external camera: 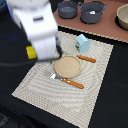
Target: Interact with the objects in diverse but meaningful ways.
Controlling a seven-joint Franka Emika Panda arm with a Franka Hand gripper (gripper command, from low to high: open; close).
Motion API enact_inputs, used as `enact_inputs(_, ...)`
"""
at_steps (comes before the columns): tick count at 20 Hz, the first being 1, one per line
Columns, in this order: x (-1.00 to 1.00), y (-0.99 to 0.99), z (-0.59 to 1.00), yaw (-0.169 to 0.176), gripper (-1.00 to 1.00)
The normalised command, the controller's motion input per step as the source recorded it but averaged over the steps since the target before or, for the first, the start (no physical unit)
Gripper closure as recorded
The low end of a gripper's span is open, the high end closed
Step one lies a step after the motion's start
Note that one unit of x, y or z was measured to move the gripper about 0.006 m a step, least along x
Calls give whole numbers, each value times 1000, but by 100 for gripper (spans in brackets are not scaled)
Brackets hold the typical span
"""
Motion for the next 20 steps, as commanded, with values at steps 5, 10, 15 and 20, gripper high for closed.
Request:
enact_inputs(5, -39, 966, 417, 49, 100)
enact_inputs(10, -7, 834, 47, 61, 100)
enact_inputs(15, -79, 585, -283, 85, 100)
enact_inputs(20, -215, 366, -514, 92, 100)
